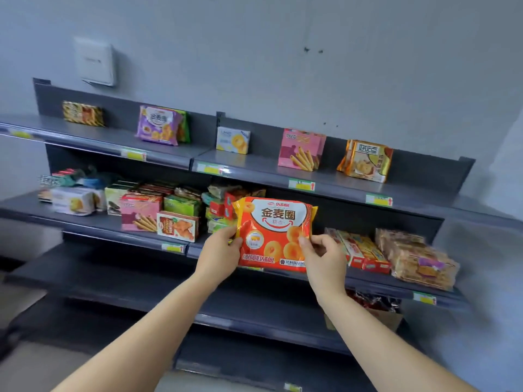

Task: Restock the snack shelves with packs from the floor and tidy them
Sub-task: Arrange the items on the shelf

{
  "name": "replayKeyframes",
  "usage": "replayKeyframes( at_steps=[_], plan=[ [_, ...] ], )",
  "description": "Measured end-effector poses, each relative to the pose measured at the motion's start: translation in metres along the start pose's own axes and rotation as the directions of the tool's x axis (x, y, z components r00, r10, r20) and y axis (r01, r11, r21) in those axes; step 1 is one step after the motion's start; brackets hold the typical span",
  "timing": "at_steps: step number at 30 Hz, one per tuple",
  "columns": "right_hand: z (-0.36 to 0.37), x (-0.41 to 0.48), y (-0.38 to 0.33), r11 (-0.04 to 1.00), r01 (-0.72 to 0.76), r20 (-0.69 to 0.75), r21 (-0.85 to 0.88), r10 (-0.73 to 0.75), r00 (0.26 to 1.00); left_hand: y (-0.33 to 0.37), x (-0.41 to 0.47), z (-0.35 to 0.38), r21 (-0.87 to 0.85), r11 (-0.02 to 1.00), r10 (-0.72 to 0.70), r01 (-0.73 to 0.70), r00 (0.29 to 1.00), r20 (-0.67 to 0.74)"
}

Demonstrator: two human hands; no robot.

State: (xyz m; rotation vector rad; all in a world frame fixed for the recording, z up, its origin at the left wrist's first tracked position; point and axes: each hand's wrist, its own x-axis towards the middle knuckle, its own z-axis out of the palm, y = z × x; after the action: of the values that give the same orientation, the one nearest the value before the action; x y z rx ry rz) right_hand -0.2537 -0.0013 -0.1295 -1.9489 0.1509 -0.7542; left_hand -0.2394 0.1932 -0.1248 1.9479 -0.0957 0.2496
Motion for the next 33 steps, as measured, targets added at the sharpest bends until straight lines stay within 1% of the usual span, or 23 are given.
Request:
replayKeyframes(
  at_steps=[9,12,16,20,26,33],
  plan=[
    [0.149,0.036,-0.059,0.992,0.07,0.077,0.106,-0.079,0.994,-0.036,0.081,-0.118,0.056,0.998,-0.007,0.015,0.989,-0.149],
    [0.194,0.048,-0.075,0.988,0.083,0.095,0.127,-0.095,0.991,-0.049,0.108,-0.153,0.107,0.994,-0.01,0.029,0.984,-0.176],
    [0.25,0.067,-0.098,0.981,0.099,0.141,0.169,-0.124,0.982,-0.064,0.141,-0.194,0.114,0.992,-0.022,0.047,0.976,-0.215],
    [0.301,0.088,-0.117,0.971,0.119,0.188,0.208,-0.159,0.969,-0.082,0.18,-0.226,0.097,0.993,-0.036,0.063,0.964,-0.263],
    [0.379,0.133,-0.135,0.95,0.149,0.204,0.275,-0.209,0.956,-0.1,0.247,-0.264,0.074,0.996,-0.025,0.051,0.946,-0.324],
    [0.446,0.194,-0.153,0.942,0.162,0.223,0.295,-0.233,0.947,-0.104,0.327,-0.297,0.11,0.994,0.021,0.02,0.933,-0.358]
  ],
)
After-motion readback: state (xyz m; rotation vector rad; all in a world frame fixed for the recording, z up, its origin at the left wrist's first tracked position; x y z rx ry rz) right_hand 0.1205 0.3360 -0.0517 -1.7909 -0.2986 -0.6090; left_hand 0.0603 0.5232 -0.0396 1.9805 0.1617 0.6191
